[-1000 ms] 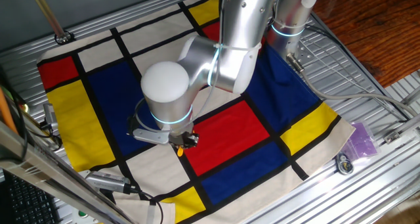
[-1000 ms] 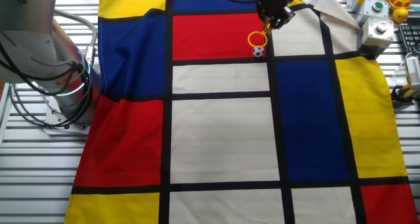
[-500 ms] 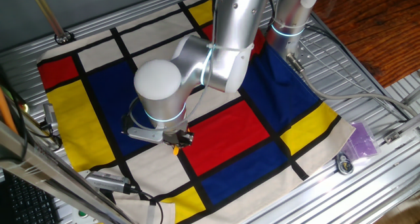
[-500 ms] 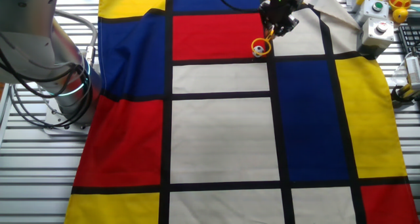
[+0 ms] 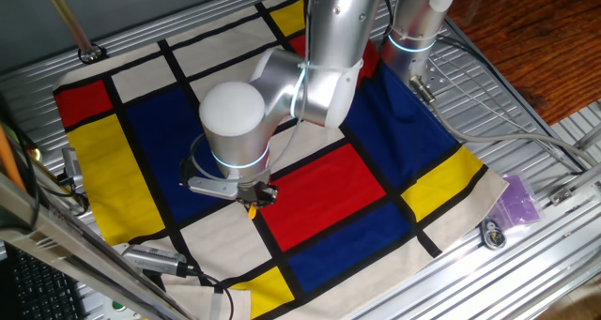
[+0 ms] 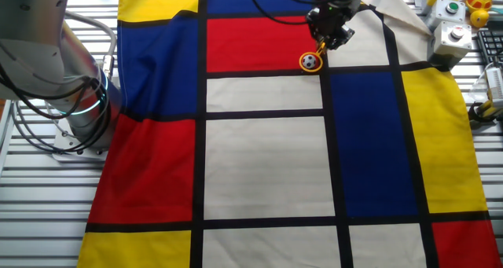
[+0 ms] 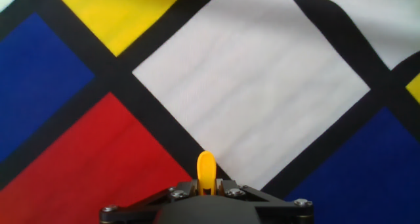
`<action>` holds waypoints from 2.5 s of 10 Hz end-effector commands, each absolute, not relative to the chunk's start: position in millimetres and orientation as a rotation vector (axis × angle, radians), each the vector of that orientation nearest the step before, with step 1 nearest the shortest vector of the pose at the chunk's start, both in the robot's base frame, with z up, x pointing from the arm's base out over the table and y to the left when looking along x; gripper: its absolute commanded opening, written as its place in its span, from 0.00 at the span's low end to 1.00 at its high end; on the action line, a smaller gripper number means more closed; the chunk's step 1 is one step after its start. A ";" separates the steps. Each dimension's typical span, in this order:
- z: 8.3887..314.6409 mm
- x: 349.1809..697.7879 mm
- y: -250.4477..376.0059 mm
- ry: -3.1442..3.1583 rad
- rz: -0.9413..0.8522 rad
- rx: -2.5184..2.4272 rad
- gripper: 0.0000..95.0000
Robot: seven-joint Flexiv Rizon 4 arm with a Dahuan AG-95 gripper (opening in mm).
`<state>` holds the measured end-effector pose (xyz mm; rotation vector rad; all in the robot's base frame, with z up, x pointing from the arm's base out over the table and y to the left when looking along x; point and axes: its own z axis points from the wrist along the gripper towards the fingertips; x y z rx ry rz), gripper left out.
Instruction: Attach the bubble ring to the ball
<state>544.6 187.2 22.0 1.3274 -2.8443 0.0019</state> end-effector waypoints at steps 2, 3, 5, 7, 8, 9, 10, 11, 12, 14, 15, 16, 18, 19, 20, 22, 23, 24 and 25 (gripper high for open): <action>17.3 544.6 188.2 -2.850 0.006 1.334 0.00; 17.0 544.5 188.3 -2.850 0.010 1.343 0.00; 16.5 544.4 188.4 -2.843 0.016 1.369 0.00; 16.2 544.4 188.4 -2.848 0.020 1.371 0.20; 16.0 544.4 188.5 -2.848 0.021 1.371 0.20; 16.3 544.4 188.4 -2.847 0.024 1.366 0.20; 18.4 544.7 188.0 -2.848 0.024 1.354 0.20; 28.2 546.0 186.6 -2.851 0.013 1.329 0.00; 48.3 547.9 185.9 -2.862 0.004 1.260 0.00; 76.5 546.1 189.1 -2.906 -0.025 1.115 0.00; 93.3 542.7 193.9 -2.939 -0.035 1.001 0.00; 116.6 537.3 203.8 -2.965 -0.031 0.818 0.00; 136.7 531.8 214.6 -3.008 -0.039 0.630 0.00; 142.6 528.6 216.1 -3.010 -0.030 0.622 0.00; 143.8 527.1 216.1 -3.020 -0.036 0.611 0.00; 145.9 525.7 210.2 -3.036 -0.039 0.607 0.00; 147.5 524.7 206.4 -3.040 -0.042 0.610 0.00; 148.4 524.2 204.5 -3.042 -0.041 0.608 0.00; 149.4 523.6 202.9 -3.040 -0.038 0.611 0.00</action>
